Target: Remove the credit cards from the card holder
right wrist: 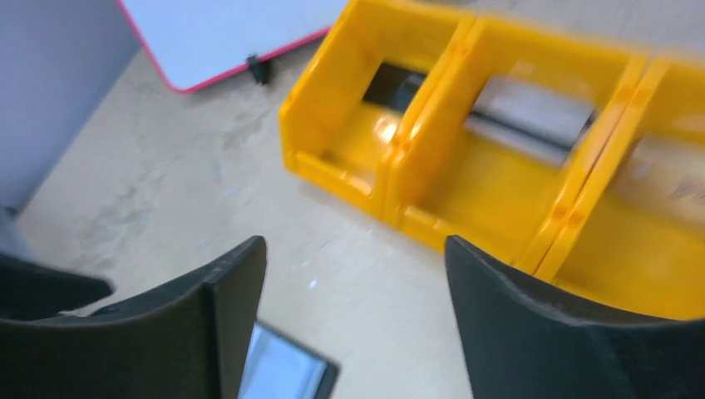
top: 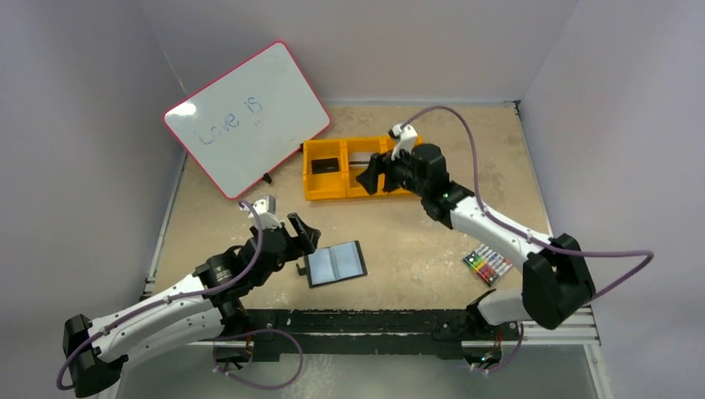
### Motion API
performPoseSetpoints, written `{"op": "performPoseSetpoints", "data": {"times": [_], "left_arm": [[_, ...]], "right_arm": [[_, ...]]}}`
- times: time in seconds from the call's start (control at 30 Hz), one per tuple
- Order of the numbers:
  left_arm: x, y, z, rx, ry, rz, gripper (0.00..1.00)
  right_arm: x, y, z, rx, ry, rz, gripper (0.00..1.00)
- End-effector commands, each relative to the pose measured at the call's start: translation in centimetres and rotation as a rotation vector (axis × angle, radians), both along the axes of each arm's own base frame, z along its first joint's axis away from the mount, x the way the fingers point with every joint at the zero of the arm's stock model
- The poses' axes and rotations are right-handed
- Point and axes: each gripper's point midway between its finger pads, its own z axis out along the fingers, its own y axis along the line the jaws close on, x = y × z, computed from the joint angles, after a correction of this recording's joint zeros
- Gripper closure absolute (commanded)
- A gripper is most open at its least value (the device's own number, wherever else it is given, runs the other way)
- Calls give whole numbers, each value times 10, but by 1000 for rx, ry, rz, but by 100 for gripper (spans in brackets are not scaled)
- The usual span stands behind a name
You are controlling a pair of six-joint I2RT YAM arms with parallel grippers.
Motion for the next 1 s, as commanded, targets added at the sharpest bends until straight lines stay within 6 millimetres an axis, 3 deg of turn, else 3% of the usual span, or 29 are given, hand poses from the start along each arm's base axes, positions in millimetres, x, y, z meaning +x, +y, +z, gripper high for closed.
{"op": "performPoseSetpoints", "data": {"times": [0.0,0.03,0.07,0.17,0.23,0.47,0.7,0.83,0.97], "left_arm": [[0,0,-10,-8,41,27,20],[-1,-2,-14,-7,49,23,20],[-1,-4,-16,-9,56,19,20],[-3,-9,-26,-5,78,1,20],[-3,-11,-33,5,93,-6,20],[-8,-27,-62,26,149,-75,28],[-8,-32,-82,80,193,-88,37],[-9,-29,-92,123,217,-86,42],[-11,-25,-97,141,230,-84,44]], "right_arm": [[-45,-4,-22,239,183,-33,13],[-49,-11,-23,283,202,-78,3],[-53,-18,-23,320,219,-127,0],[-65,-33,-25,377,237,-197,0],[-76,-31,-18,437,223,-152,0],[-115,5,-51,470,383,81,31],[-126,45,-87,327,490,114,55],[-134,64,-111,258,546,97,60],[-141,69,-127,229,584,72,63]]}}
